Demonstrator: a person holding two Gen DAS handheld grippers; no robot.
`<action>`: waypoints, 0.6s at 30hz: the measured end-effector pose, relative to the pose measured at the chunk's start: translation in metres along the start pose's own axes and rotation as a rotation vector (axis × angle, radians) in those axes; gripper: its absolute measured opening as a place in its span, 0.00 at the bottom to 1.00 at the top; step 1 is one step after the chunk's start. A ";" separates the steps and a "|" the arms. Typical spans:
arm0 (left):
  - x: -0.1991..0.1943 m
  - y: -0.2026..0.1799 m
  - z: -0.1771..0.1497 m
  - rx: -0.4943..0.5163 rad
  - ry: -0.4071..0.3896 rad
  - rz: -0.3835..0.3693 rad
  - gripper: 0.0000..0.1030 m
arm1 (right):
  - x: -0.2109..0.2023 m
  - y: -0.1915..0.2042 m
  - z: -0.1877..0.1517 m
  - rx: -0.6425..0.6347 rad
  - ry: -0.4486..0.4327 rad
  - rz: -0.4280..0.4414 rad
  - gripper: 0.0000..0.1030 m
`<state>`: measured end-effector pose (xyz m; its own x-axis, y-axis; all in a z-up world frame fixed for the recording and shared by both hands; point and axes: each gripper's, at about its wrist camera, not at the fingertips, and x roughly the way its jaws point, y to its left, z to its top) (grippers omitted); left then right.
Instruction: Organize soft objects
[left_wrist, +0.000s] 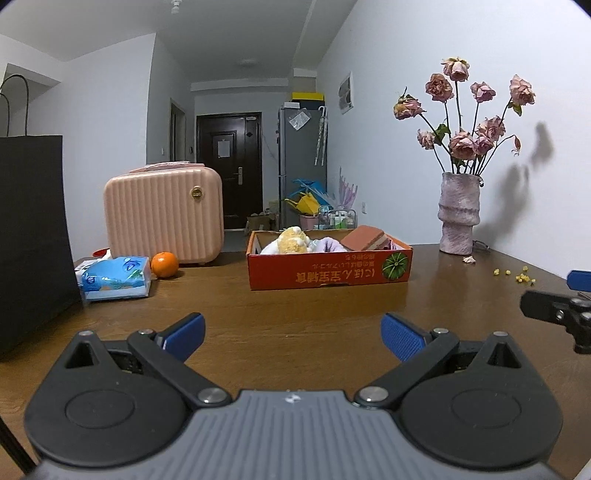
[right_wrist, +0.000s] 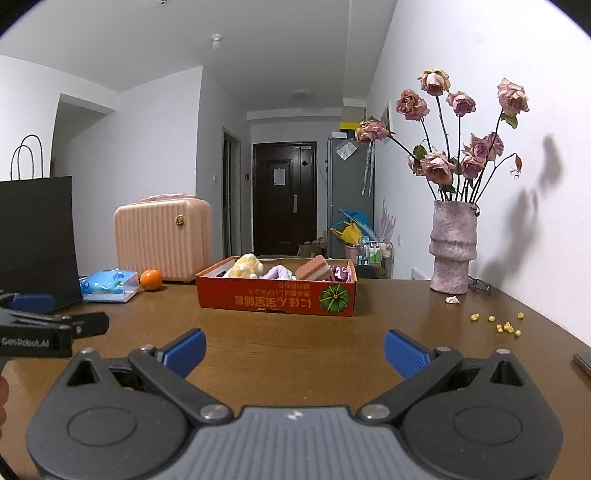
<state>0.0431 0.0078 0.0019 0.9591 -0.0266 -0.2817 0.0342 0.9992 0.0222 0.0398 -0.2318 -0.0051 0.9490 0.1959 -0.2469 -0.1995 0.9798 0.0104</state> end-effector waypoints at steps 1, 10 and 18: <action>-0.001 0.000 0.000 -0.002 0.000 0.000 1.00 | -0.002 0.000 -0.001 0.001 -0.002 -0.001 1.00; -0.009 -0.002 0.000 -0.002 -0.013 -0.005 1.00 | -0.012 -0.001 0.003 0.001 -0.026 -0.006 1.00; -0.013 -0.002 0.001 -0.001 -0.020 -0.005 1.00 | -0.014 0.000 0.003 -0.001 -0.032 -0.007 1.00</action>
<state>0.0311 0.0057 0.0059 0.9644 -0.0321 -0.2626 0.0388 0.9990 0.0203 0.0269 -0.2349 0.0013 0.9578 0.1904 -0.2155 -0.1933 0.9811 0.0076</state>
